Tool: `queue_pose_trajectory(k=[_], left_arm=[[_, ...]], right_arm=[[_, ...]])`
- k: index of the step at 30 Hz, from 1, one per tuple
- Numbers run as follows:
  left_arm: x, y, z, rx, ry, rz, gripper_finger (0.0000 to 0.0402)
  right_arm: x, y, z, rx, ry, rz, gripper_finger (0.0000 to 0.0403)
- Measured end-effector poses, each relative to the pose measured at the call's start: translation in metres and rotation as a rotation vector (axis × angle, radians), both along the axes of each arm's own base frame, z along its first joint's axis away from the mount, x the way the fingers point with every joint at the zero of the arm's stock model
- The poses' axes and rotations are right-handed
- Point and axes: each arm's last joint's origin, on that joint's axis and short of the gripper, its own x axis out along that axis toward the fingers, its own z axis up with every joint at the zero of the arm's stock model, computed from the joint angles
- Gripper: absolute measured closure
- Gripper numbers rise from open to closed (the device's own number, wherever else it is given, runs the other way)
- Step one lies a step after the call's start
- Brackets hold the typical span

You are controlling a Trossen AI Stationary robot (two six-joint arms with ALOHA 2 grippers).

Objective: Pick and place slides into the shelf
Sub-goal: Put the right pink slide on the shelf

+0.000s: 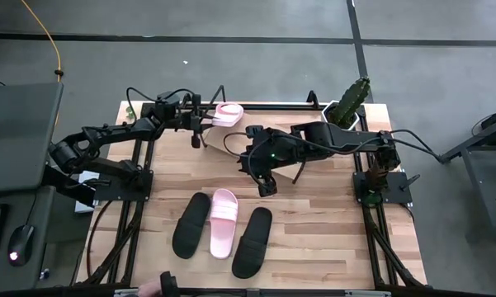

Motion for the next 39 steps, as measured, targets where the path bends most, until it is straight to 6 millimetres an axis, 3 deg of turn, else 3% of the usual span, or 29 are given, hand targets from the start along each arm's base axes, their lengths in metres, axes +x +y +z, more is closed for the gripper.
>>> queue_pose_trajectory(k=[15,28,39], left_arm=[[-0.009,-0.012,0.005,-0.109,0.042,0.038,0.0311],[-0.020,-0.021,0.012,-0.129,0.097,0.157,0.0205],[-0.021,-0.023,0.010,-0.217,0.104,0.150,0.0146]], right_arm=[[0.000,0.000,0.000,-0.001,0.005,-0.001,0.0316],[0.000,0.000,0.000,-0.002,0.005,-0.001,0.0316],[-0.002,0.000,-0.002,-0.006,0.031,-0.001,0.0316]])
